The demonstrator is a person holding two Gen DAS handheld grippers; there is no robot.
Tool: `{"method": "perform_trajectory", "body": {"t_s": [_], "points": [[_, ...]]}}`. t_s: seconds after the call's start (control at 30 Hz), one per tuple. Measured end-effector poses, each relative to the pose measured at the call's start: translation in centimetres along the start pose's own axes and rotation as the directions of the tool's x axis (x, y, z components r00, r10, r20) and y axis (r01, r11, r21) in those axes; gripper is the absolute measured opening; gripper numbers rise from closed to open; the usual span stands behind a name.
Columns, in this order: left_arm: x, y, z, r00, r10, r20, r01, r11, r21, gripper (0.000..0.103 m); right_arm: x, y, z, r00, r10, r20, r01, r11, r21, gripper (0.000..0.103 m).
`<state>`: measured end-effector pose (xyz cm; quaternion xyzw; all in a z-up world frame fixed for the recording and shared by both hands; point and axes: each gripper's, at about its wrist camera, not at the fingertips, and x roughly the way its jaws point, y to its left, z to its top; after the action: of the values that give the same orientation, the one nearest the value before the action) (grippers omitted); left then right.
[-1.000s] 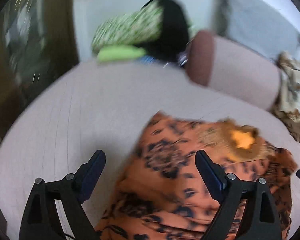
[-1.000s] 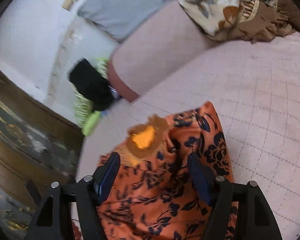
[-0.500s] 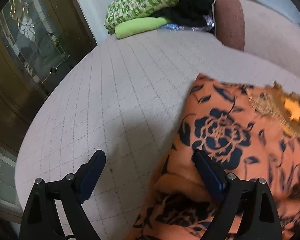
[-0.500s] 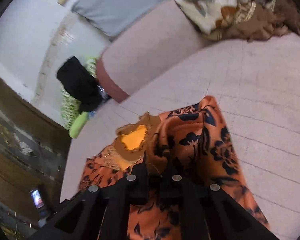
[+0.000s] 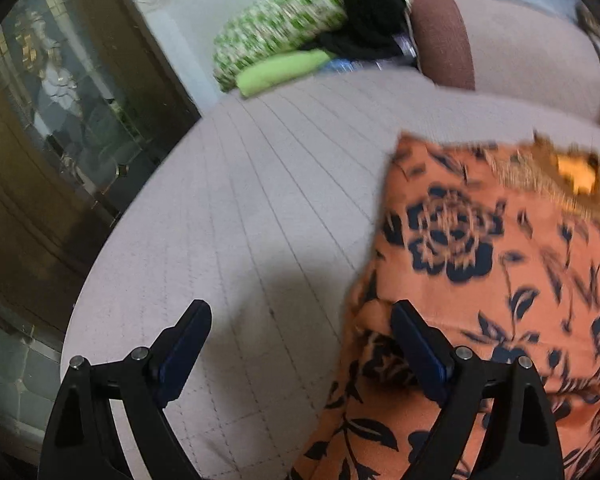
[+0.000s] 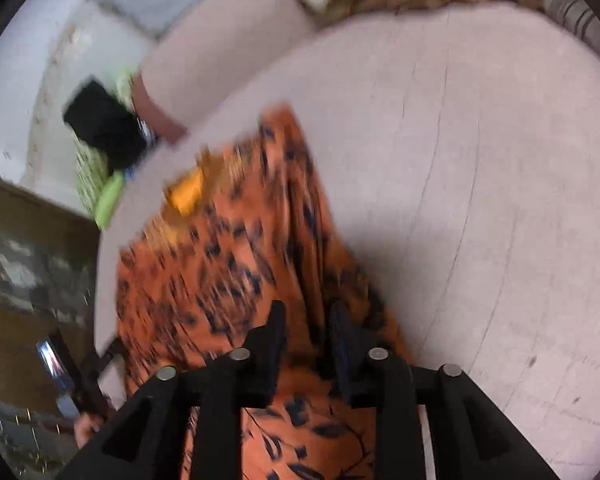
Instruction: Fold small clothes
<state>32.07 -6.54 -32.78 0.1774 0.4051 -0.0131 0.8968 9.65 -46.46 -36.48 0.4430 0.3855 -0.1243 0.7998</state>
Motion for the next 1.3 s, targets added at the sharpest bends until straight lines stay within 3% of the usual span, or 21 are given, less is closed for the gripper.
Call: {"method": "perform_trajectory", "body": {"t_s": [0.03, 0.07, 0.17, 0.23, 0.27, 0.3, 0.33, 0.4, 0.47, 0.57, 0.63, 0.73, 0.8, 0.83, 0.9, 0.97, 1.07, 1.1, 1.13, 1.2, 1.3], "points": [[-0.5, 0.4, 0.3, 1.000, -0.010, 0.026, 0.011, 1.000, -0.028, 0.092, -0.2, 0.2, 0.5, 0.999, 0.007, 0.049, -0.007, 1.000, -0.002, 0.071], [-0.9, 0.7, 0.5, 0.998, -0.024, 0.049, 0.027, 0.998, -0.053, 0.092, -0.3, 0.7, 0.9, 0.996, 0.014, 0.090, -0.014, 1.000, -0.010, 0.075], [-1.0, 0.8, 1.0, 0.996, -0.044, 0.075, 0.051, 0.995, -0.087, 0.092, 2.2, 2.2, 2.4, 0.995, -0.042, 0.090, 0.047, 0.997, -0.060, 0.073], [-0.4, 0.2, 1.2, 0.998, -0.035, 0.060, 0.039, 0.997, -0.071, 0.092, 4.1, 2.2, 2.6, 0.992, -0.099, 0.074, 0.104, 0.992, -0.071, 0.061], [0.1, -0.2, 1.3, 0.999, -0.024, 0.048, 0.027, 0.998, -0.057, 0.092, 5.3, 2.2, 2.8, 0.990, -0.130, 0.053, 0.134, 0.988, -0.080, 0.033], [0.4, -0.4, 1.4, 0.999, -0.017, 0.041, 0.019, 0.999, -0.050, 0.092, 6.2, 1.9, 2.7, 0.986, -0.162, 0.027, 0.164, 0.983, -0.087, 0.021], [0.6, -0.6, 1.4, 0.999, -0.012, 0.037, 0.014, 0.999, -0.047, 0.092, 6.8, 1.8, 2.6, 0.985, -0.170, 0.020, 0.171, 0.981, -0.093, 0.016], [0.9, -0.7, 1.4, 1.000, -0.003, 0.029, 0.005, 0.999, -0.053, 0.092, 6.4, 2.2, 2.6, 0.986, -0.159, 0.048, 0.164, 0.979, -0.121, 0.009], [0.9, -0.5, 1.6, 0.999, -0.003, 0.032, 0.005, 0.998, -0.066, 0.092, 3.6, 4.1, 2.8, 0.983, -0.097, 0.157, 0.123, 0.978, -0.166, 0.009], [0.5, -0.4, 1.6, 0.999, 0.008, 0.049, -0.003, 0.997, -0.082, 0.092, 0.5, 7.1, 2.7, 0.956, 0.000, 0.293, 0.079, 0.963, -0.259, 0.009], [0.5, -0.7, 1.6, 0.998, 0.022, 0.052, -0.018, 0.996, -0.084, 0.092, 0.9, 8.1, 3.2, 0.942, 0.019, 0.334, 0.083, 0.954, -0.288, 0.009], [0.8, -1.5, 1.5, 0.999, 0.022, 0.040, -0.019, 0.998, -0.060, 0.092, 5.5, 6.4, 4.2, 0.964, -0.060, 0.261, 0.125, 0.963, -0.238, 0.013], [1.1, -2.4, 1.4, 0.999, 0.037, 0.031, -0.037, 0.999, -0.021, 0.092, 9.2, 3.8, 5.1, 0.978, -0.179, 0.109, 0.196, 0.964, -0.181, 0.014], [1.3, -2.9, 1.3, 0.999, 0.045, 0.025, -0.045, 0.999, -0.003, 0.092, 9.9, 3.0, 5.3, 0.978, -0.195, 0.066, 0.203, 0.967, -0.155, 0.014], [1.6, -3.5, 1.3, 0.999, 0.051, 0.016, -0.051, 0.999, 0.019, 0.092, 8.4, 3.0, 5.6, 0.980, -0.178, 0.086, 0.187, 0.975, -0.117, 0.021], [1.2, -3.6, 1.5, 0.999, 0.037, 0.029, -0.037, 0.999, 0.008, 0.092, 6.0, 4.6, 5.6, 0.974, -0.177, 0.138, 0.196, 0.971, -0.140, 0.022], [-0.3, -4.0, 1.7, 0.995, -0.002, 0.098, 0.002, 1.000, 0.002, 0.092, 3.8, 7.0, 4.6, 0.965, -0.085, 0.247, 0.138, 0.968, -0.207, 0.022], [-0.8, -4.4, 1.6, 0.993, -0.018, 0.117, 0.016, 1.000, 0.018, 0.092, 3.8, 8.0, 4.1, 0.968, -0.049, 0.247, 0.112, 0.963, -0.247, 0.023], [-1.1, -4.9, 1.5, 0.992, -0.030, 0.125, 0.026, 0.999, 0.037, 0.092, 4.3, 8.7, 3.7, 0.977, -0.020, 0.213, 0.081, 0.955, -0.285, 0.023], [-0.9, -6.1, 1.0, 0.993, -0.039, 0.114, 0.029, 0.996, 0.086, 0.092, 6.7, 9.9, 2.8, 0.998, 0.008, 0.062, 0.012, 0.944, -0.330, 0.023], [1.4, -8.1, 0.0, 1.000, -0.002, 0.022, -0.002, 0.982, 0.188, 0.092, 10.7, 10.1, 1.0, 0.991, -0.053, -0.120, 0.009, 0.939, -0.343, 0.023]]}}
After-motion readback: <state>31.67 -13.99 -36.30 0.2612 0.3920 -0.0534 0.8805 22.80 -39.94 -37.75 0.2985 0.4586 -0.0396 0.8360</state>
